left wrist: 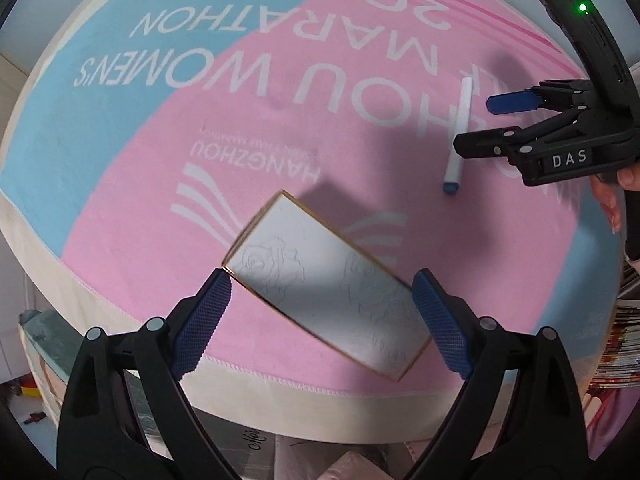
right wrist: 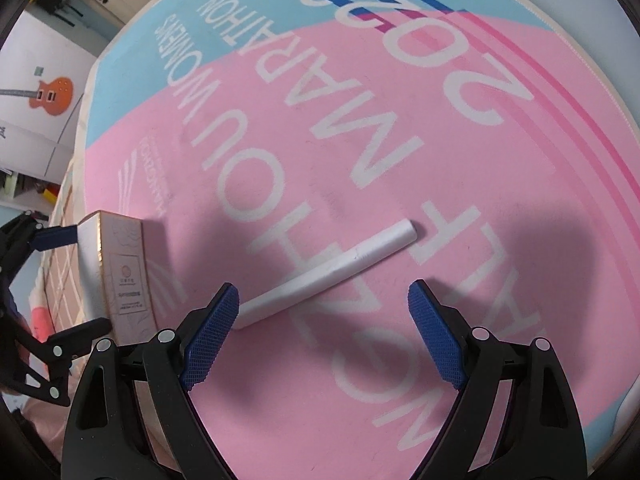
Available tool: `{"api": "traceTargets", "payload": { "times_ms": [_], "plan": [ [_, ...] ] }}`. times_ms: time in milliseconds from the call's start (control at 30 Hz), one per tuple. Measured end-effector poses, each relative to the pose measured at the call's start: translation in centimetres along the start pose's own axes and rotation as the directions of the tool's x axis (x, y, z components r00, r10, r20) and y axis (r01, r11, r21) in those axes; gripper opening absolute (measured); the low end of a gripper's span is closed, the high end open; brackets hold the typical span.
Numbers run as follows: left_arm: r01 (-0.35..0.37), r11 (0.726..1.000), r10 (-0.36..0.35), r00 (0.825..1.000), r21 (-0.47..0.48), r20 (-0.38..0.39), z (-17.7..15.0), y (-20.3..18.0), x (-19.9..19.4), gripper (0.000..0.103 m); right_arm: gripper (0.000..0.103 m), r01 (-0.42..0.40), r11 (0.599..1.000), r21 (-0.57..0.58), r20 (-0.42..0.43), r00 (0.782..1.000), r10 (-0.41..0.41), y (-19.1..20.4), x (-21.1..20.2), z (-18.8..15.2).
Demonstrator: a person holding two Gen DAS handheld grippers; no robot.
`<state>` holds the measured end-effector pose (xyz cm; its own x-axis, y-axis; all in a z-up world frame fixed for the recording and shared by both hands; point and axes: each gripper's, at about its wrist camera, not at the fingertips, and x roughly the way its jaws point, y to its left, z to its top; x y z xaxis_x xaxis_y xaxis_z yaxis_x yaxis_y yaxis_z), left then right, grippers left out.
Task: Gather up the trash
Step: 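Grasp the white pen with the right tool while the left tool grasps the white card, then carry the white pen in the right tool while the left tool carries the card to the bin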
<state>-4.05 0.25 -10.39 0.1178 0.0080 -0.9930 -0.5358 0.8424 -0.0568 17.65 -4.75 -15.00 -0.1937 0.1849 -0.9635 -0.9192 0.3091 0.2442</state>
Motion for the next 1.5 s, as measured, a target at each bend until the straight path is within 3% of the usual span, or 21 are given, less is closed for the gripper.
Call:
{"api": "traceTargets", "payload": {
  "times_ms": [167, 267, 333, 400, 767, 1067, 1300, 1400, 1500],
  "plan": [
    [-0.025, 0.999, 0.026, 0.999, 0.026, -0.03, 1.0, -0.6, 1.3, 0.084, 0.081, 0.036, 0.999, -0.018, 0.01, 0.999, -0.035, 0.2, 0.1, 1.1],
    [-0.007, 1.0, 0.009, 0.999, 0.026, -0.053, 1.2, -0.3, 2.0, 0.065, 0.056, 0.107, 0.993, -0.055, 0.025, 0.994, -0.105, 0.5, 0.1, 1.9],
    [-0.015, 0.999, 0.016, 0.999, 0.03, -0.049, 1.4, 0.1, 2.0, 0.053, 0.026, 0.154, 0.985, -0.076, 0.033, 0.988, -0.152, 0.5, -0.1, 2.4],
    [-0.013, 0.999, 0.014, 0.999, 0.035, -0.045, 1.4, 0.4, 2.0, 0.05, 0.014, 0.13, 0.989, -0.071, 0.029, 0.991, -0.128, 0.0, -0.2, 2.7],
    [-0.031, 0.99, 0.028, 0.999, 0.135, 0.025, 4.2, 1.3, -0.6, 0.049, 0.013, 0.115, 0.992, -0.058, 0.081, 0.991, -0.11, -0.4, -2.8, 2.2],
    [-0.06, 0.962, 0.04, 0.996, 0.268, 0.078, 5.4, -1.8, -2.5, 0.049, 0.013, 0.134, 0.991, 0.023, 0.129, 0.982, -0.136, -2.1, -6.4, -1.3],
    [-0.056, 0.899, 0.016, 0.995, 0.434, 0.095, 6.6, -5.2, -2.7, 0.049, 0.013, 0.165, 0.974, 0.158, 0.144, 0.972, -0.188, -3.6, -8.6, -6.0],
    [-0.041, 0.853, -0.009, 0.996, 0.52, 0.093, 6.6, -6.5, -2.5, 0.049, 0.013, 0.172, 0.952, 0.253, 0.146, 0.966, -0.213, -3.7, -9.4, -8.7],
    [-0.019, 0.785, -0.044, 0.995, 0.619, 0.086, 6.2, -7.7, -2.5, 0.049, 0.013, 0.179, 0.915, 0.36, 0.153, 0.957, -0.247, -3.4, -10.1, -11.5]
  ]
}}
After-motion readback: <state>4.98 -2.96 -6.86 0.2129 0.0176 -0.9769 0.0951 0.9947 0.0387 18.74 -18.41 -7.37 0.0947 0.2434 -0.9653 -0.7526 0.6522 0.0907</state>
